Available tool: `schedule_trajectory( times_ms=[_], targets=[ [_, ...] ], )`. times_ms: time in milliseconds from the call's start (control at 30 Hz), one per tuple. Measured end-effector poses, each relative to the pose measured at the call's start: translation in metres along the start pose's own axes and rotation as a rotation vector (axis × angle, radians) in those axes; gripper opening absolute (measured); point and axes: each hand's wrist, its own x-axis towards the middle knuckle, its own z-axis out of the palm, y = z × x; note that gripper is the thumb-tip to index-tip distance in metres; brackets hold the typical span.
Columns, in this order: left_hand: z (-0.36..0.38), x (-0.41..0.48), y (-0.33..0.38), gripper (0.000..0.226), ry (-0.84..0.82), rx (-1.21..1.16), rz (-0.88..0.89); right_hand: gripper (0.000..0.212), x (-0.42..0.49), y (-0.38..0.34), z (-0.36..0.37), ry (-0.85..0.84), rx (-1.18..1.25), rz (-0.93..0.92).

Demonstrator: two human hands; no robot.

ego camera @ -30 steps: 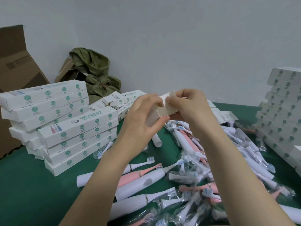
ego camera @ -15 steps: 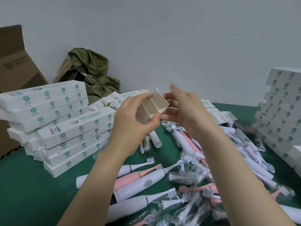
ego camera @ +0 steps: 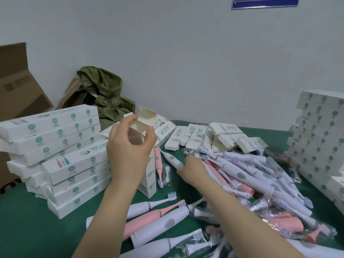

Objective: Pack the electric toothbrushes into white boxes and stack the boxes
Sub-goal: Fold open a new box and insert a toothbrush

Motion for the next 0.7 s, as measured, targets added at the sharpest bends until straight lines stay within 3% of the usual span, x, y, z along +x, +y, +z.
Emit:
schedule_trajectory(
  times_ms=[200, 333, 400, 500, 700],
  targets=[
    [-0.002, 0.000, 0.003, 0.042, 0.009, 0.051, 0.047, 0.015, -0.020, -0.003, -0.063, 0.472, 0.393, -0.141],
    [0.004, -0.013, 0.006, 0.047, -0.149, 0.241, 0.160, 0.012, -0.041, 0.007, -0.099, 0.714, 0.947, -0.138],
    [0.010, -0.018, 0.008, 0.049, -0.205, 0.337, 0.200, 0.012, -0.049, 0.012, -0.121, 0.749, 1.279, -0.154],
    [0.017, -0.018, 0.004, 0.051, -0.310, 0.386, 0.164, 0.011, -0.055, 0.018, -0.142, 0.697, 1.539, -0.192],
    [0.019, -0.010, 0.001, 0.048, -0.264, 0.421, 0.145, 0.018, -0.052, 0.006, -0.136, 0.574, 1.416, -0.178]
  ],
)
